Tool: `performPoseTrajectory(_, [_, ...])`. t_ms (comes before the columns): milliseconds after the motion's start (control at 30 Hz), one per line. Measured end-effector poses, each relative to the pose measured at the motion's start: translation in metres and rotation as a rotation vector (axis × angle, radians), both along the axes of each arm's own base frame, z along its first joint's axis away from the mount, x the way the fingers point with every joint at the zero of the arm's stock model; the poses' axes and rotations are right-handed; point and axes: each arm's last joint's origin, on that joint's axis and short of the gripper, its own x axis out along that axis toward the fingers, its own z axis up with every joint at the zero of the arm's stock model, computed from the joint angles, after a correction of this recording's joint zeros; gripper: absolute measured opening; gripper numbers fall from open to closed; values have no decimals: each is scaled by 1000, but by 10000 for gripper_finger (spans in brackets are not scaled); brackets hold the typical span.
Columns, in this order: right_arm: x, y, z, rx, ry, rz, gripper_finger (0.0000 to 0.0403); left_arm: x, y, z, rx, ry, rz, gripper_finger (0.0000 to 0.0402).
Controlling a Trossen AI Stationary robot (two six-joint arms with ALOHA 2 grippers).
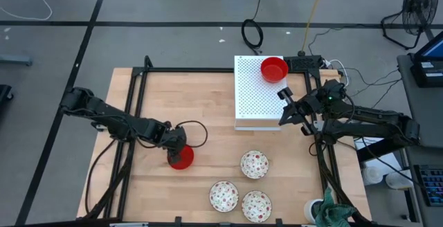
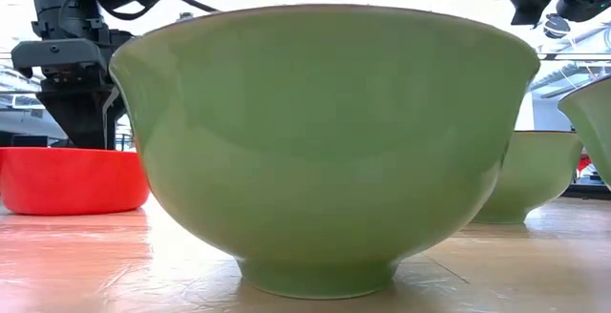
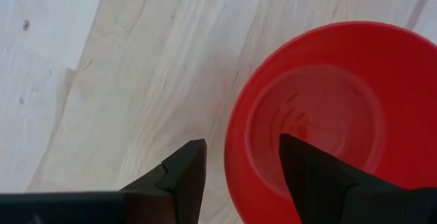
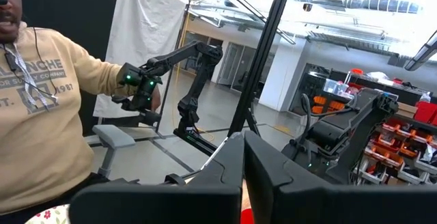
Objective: Pick & Place Mini bowls
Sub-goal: Stack the red bowl on the red bowl on the shelf
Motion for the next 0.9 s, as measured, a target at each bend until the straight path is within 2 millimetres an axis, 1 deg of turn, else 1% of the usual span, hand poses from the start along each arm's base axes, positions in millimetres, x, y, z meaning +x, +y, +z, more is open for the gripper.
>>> performPoseTrajectory(367, [0, 0, 0, 0, 0, 0, 0, -2, 0, -1, -8, 18, 47, 186])
performPoseTrajectory(500, [0, 0, 0, 0, 0, 0, 0, 0, 0, -6, -11, 44, 86, 186])
performPoseTrajectory(633, [0, 0, 0, 0, 1, 0, 0, 1, 0, -9, 5, 58, 63, 186])
performPoseTrajectory(900, [0, 0, 0, 0, 1, 0, 0, 1, 1, -8, 53, 44, 48, 186])
